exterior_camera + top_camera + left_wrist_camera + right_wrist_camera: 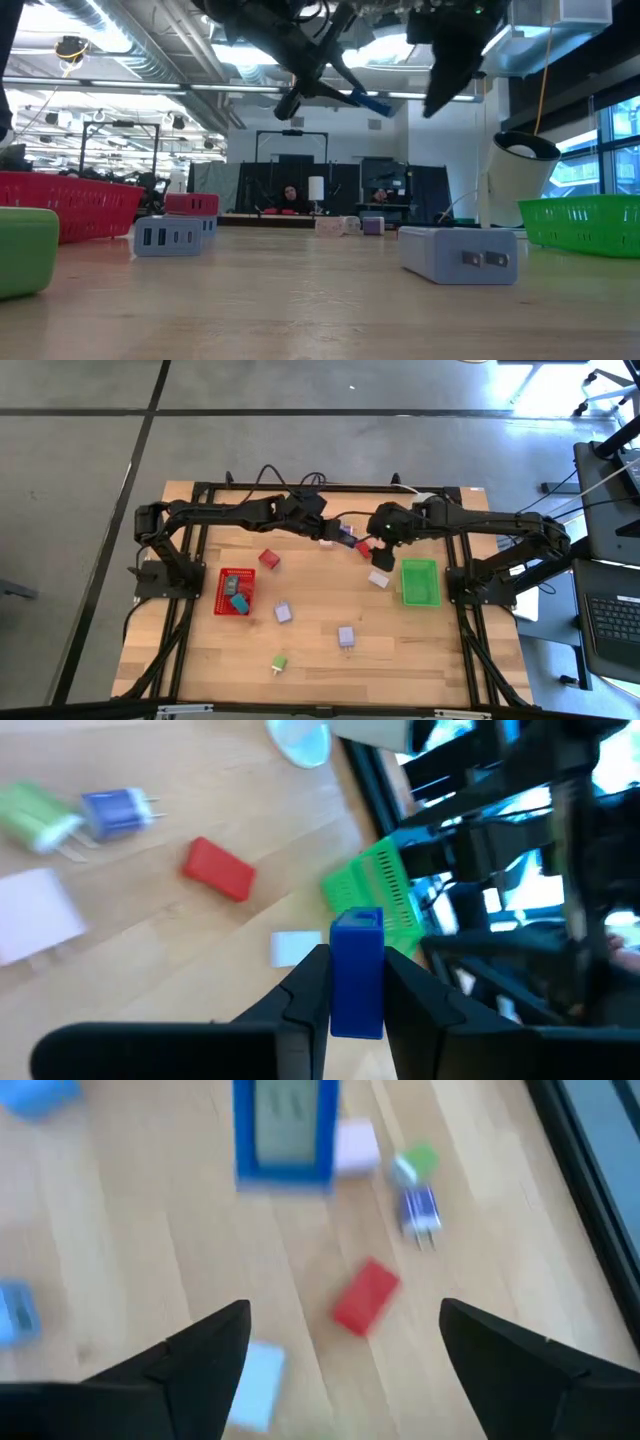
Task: Pick & Place Office items
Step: Put the blue digital timer into the orange basket, then put the red digital timer into the orange basket
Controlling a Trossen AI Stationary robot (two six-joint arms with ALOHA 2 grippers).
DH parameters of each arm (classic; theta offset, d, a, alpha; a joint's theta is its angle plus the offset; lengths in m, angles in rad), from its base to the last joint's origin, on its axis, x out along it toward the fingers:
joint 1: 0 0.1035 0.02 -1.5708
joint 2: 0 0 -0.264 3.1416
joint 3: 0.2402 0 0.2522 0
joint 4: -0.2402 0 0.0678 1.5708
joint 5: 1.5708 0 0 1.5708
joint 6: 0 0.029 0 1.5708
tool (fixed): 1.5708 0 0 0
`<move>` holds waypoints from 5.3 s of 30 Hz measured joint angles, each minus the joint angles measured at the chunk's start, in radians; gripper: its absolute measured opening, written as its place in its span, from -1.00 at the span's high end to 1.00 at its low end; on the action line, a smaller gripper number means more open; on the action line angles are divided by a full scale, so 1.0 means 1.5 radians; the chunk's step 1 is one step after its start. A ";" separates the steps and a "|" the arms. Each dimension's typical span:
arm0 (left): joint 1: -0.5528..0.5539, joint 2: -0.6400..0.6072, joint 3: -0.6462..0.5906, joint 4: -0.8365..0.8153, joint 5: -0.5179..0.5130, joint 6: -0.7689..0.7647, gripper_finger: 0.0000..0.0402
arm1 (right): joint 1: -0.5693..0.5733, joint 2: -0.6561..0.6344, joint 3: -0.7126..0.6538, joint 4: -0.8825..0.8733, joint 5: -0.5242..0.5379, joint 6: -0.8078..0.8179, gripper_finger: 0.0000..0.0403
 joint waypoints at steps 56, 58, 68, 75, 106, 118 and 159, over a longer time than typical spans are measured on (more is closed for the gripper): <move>-0.234 -0.264 -0.214 -0.707 -0.134 -0.129 0.65 | -0.005 0.001 0.023 0.124 0.047 0.004 -0.49; -0.234 -0.275 -0.240 -0.678 -0.139 -0.134 0.65 | -0.005 0.001 0.023 0.124 0.047 0.004 -0.49; -0.234 -0.279 -0.318 -0.593 -0.185 -0.146 0.64 | -0.007 0.001 0.023 0.124 0.047 0.005 -0.49; -0.233 -0.279 -0.312 -0.578 -0.158 -0.099 0.41 | -0.025 0.004 0.023 0.124 0.045 0.072 -0.49; -0.182 -0.305 -0.078 -0.612 -0.134 0.010 0.13 | -0.086 0.353 0.023 0.064 0.044 0.228 -0.49; -0.182 -0.305 -0.078 -0.609 -0.135 -0.009 0.14 | -0.137 0.395 0.024 0.114 -0.059 0.175 -0.48; -0.182 -0.305 -0.078 -0.472 -0.514 -0.007 0.14 | -0.140 0.012 0.022 0.427 -0.058 0.161 0.17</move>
